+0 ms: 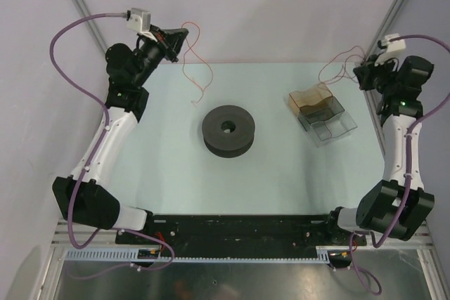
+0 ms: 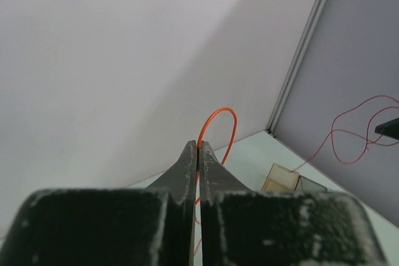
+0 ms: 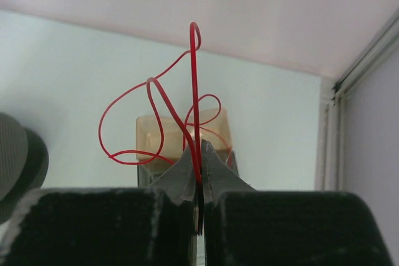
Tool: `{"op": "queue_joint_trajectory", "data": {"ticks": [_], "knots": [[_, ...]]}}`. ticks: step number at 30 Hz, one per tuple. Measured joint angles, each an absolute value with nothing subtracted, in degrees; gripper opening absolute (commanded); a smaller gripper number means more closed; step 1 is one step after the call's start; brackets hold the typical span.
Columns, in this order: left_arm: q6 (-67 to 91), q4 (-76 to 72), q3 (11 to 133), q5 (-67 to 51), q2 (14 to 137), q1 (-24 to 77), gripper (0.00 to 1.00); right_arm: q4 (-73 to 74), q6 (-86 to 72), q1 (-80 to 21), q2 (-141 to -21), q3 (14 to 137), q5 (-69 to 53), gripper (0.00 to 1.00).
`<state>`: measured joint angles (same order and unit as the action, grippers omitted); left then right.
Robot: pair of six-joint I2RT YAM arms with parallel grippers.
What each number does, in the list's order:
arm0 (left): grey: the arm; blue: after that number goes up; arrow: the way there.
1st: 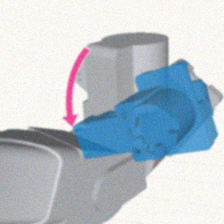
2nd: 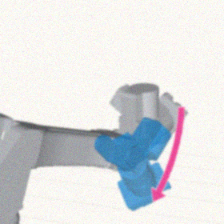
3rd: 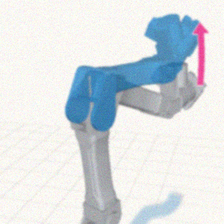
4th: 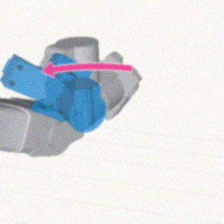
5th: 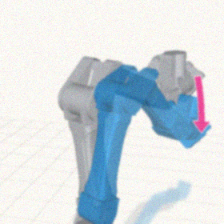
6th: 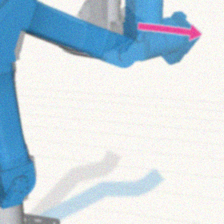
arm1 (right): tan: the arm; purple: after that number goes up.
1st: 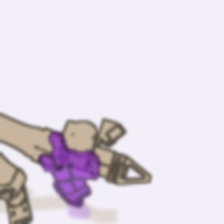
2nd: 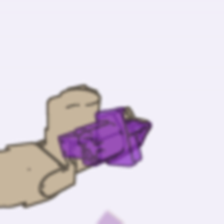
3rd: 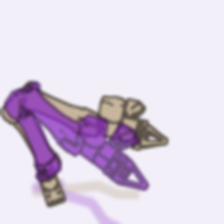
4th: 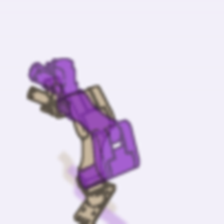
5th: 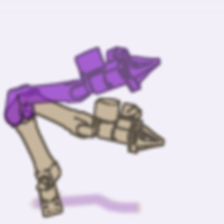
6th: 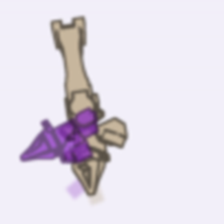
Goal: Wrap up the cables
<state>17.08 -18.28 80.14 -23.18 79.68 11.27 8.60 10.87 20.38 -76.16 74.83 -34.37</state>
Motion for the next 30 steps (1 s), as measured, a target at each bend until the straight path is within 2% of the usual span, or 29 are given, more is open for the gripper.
{"op": "queue_joint_trajectory", "data": {"ticks": [6, 12, 15, 18, 20, 25, 27, 30], "knots": [[16.7, -17.9, 77.9, -23.3, 79.4, 10.8, 0.00, 14.9, 15.0, 15.1, -79.5, 72.5, -28.8, 0.00], [16.0, -16.8, 77.3, -24.4, 78.1, 10.3, 0.00, 18.0, 17.3, 10.6, -89.1, 71.7, -19.7, 0.01], [15.8, -15.6, 76.5, -25.0, 76.9, 9.9, 0.00, 19.0, 19.0, 8.7, -92.8, 71.0, -16.4, 0.23], [15.0, -14.3, 75.6, -26.0, 75.9, 9.6, 0.00, 19.3, 20.7, 6.7, -95.8, 70.9, -14.3, 0.55], [14.4, -13.0, 74.9, -26.9, 75.2, 9.4, 0.00, 19.6, 22.2, 5.4, -97.1, 70.9, -13.2, 0.71], [12.1, -9.6, 74.3, -30.0, 74.2, 9.3, 0.00, 21.9, 24.6, 4.2, -96.8, 70.9, -12.3, 0.92], [11.2, -8.4, 74.3, -31.6, 73.8, 9.3, 0.00, 23.9, 25.6, 4.7, -95.1, 70.8, -12.6, 0.97], [10.2, -7.0, 74.3, -34.1, 73.1, 9.3, 0.00, 26.4, 27.0, 5.5, -89.7, 70.7, -14.2, 0.99]]}}
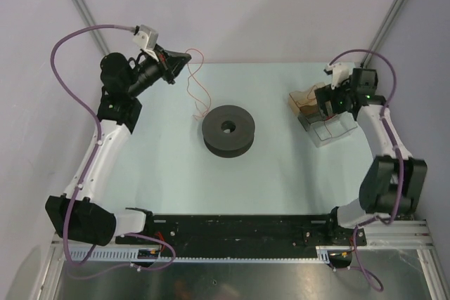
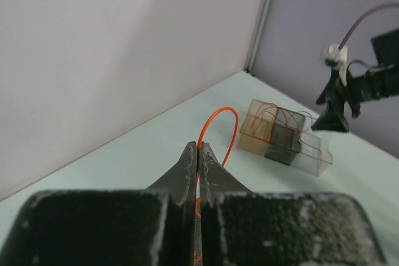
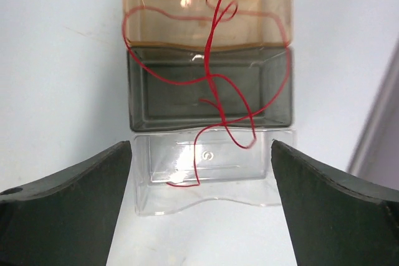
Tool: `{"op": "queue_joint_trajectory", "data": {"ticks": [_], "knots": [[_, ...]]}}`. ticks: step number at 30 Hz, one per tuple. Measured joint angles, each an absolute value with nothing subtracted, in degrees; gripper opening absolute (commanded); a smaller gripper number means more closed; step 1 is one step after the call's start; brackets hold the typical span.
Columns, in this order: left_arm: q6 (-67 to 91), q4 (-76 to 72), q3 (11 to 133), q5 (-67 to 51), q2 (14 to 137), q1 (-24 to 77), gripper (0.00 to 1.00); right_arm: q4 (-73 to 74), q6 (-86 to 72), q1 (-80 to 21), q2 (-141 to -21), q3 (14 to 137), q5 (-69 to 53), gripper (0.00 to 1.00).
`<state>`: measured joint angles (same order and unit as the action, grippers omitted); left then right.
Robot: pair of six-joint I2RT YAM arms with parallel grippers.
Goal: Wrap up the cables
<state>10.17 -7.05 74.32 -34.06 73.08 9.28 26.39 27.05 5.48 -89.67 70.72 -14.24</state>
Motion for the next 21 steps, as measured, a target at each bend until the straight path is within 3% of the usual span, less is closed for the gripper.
{"op": "queue_joint_trajectory", "data": {"ticks": [9, 21], "knots": [[10.6, -5.4, 76.4, -41.5, 71.3, 9.6, 0.00, 24.4, 26.3, 1.0, -71.3, 70.8, -25.9, 0.99], [11.1, -5.4, 77.8, -41.6, 70.3, 13.7, 0.00, 10.1, 13.3, -29.0, -79.5, 74.4, -33.9, 0.99]]}}
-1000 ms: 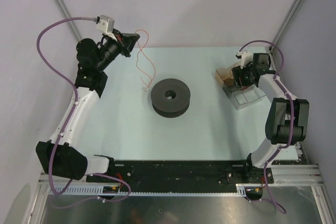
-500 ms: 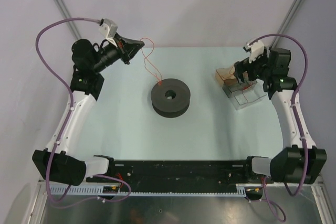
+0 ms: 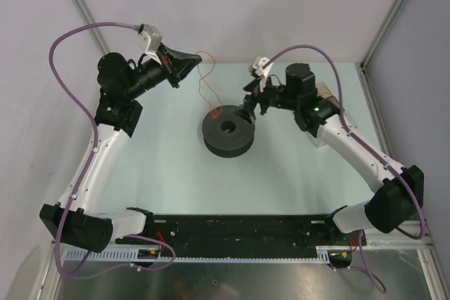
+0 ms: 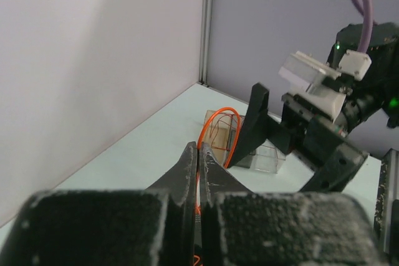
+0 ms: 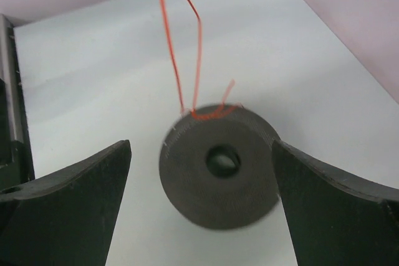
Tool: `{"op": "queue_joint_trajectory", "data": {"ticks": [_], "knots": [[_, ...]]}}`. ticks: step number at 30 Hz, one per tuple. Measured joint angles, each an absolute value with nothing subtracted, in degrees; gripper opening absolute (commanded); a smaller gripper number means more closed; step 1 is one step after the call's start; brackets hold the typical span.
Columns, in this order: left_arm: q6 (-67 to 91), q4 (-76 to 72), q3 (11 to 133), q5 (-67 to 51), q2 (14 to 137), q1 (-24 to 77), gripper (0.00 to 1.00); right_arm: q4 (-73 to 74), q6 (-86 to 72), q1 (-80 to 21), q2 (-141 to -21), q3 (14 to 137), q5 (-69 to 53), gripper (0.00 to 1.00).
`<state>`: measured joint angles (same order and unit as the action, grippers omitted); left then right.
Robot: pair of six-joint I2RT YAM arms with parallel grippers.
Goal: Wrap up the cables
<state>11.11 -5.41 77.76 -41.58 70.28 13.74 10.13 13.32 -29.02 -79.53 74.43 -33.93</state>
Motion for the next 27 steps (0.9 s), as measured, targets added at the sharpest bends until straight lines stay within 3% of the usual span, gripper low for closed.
{"op": "queue_joint_trajectory", "data": {"ticks": [5, 7, 10, 15, 18, 20, 24, 27], "knots": [[12.0, -5.4, 77.6, -40.5, 70.1, 15.0, 0.00, 2.0, 11.4, -35.3, -85.3, 75.6, -32.9, 0.99], [12.3, -5.4, 77.6, -40.0, 70.0, 15.7, 0.00, -0.8, 11.4, -37.5, -88.5, 75.6, -31.8, 0.95], [13.1, -5.4, 77.6, -39.5, 69.7, 16.3, 0.00, -2.9, 11.7, -39.2, -92.7, 75.6, -30.6, 0.72], [13.8, -5.4, 77.6, -39.0, 69.2, 16.6, 0.00, -4.0, 12.6, -39.3, -97.5, 75.6, -28.2, 0.10], [14.2, -5.4, 77.6, -38.7, 69.2, 16.8, 0.01, -4.4, 11.9, -38.0, -98.3, 75.6, -28.2, 0.01], [14.5, -5.4, 77.6, -38.5, 69.2, 16.9, 0.12, -5.4, 11.2, -37.1, -98.1, 75.6, -29.5, 0.00], [14.7, -4.7, 77.6, -37.8, 69.8, 17.0, 0.59, -6.9, 7.0, -34.7, -97.2, 75.7, -36.8, 0.00], [15.9, -2.2, 77.6, -37.5, 71.8, 14.8, 0.82, -8.3, 2.1, -33.1, -95.5, 75.7, -43.4, 0.00]]}}
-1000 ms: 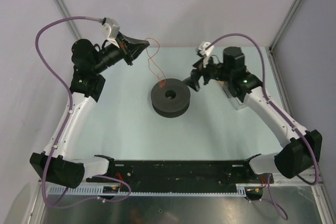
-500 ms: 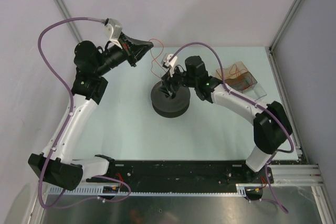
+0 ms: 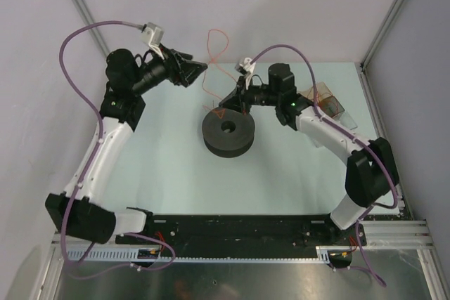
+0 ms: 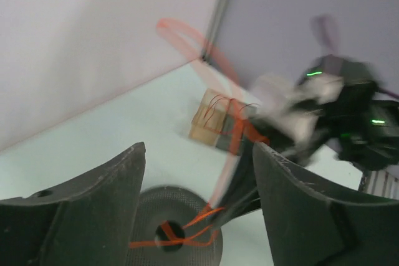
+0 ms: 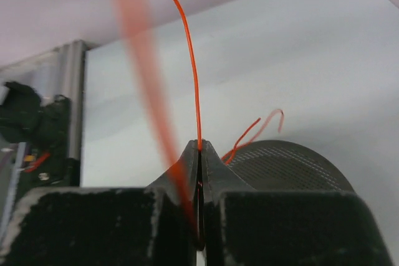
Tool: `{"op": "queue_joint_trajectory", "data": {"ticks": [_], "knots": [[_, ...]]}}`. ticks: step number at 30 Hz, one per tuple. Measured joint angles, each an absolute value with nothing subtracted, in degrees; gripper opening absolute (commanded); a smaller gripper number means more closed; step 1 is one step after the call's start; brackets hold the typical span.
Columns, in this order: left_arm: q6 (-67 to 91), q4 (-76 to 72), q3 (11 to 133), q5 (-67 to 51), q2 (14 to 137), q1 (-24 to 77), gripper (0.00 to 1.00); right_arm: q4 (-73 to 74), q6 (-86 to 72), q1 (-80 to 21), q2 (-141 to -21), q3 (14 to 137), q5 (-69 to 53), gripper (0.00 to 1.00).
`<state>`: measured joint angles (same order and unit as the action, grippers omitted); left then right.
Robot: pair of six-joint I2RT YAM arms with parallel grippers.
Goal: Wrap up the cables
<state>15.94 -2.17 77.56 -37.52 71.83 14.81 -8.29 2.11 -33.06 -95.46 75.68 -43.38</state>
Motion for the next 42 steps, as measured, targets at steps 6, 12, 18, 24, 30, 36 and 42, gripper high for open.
{"op": "queue_joint_trajectory", "data": {"ticks": [6, 12, 18, 24, 30, 36, 42], "knots": [[20.7, 3.2, 76.0, -37.3, 79.2, 2.0, 0.88, -10.8, -9.0, -30.0, -90.2, 76.2, -50.9, 0.00], [12.5, 5.4, 64.4, -41.3, 72.8, -1.3, 0.82, -16.3, -22.8, -25.9, -87.3, 75.4, -50.1, 0.00], [-6.1, 2.7, 53.6, -45.5, 56.1, 12.2, 0.61, -17.4, -31.6, -24.7, -87.2, 73.4, -46.4, 0.00], [-20.5, -5.8, 48.2, -42.8, 53.1, 25.0, 0.50, -16.8, -34.9, -25.9, -87.2, 72.9, -44.4, 0.00], [-26.2, -8.9, 47.5, -39.9, 58.5, 28.6, 0.42, -16.4, -35.4, -27.3, -87.2, 72.0, -43.9, 0.00], [-27.7, -11.9, 47.5, -37.3, 60.7, 31.6, 0.38, -16.2, -35.6, -28.5, -87.2, 71.8, -44.0, 0.00], [-28.4, -13.1, 47.5, -34.6, 61.5, 32.1, 0.35, -16.2, -35.6, -29.4, -86.9, 71.8, -44.0, 0.00]]}}
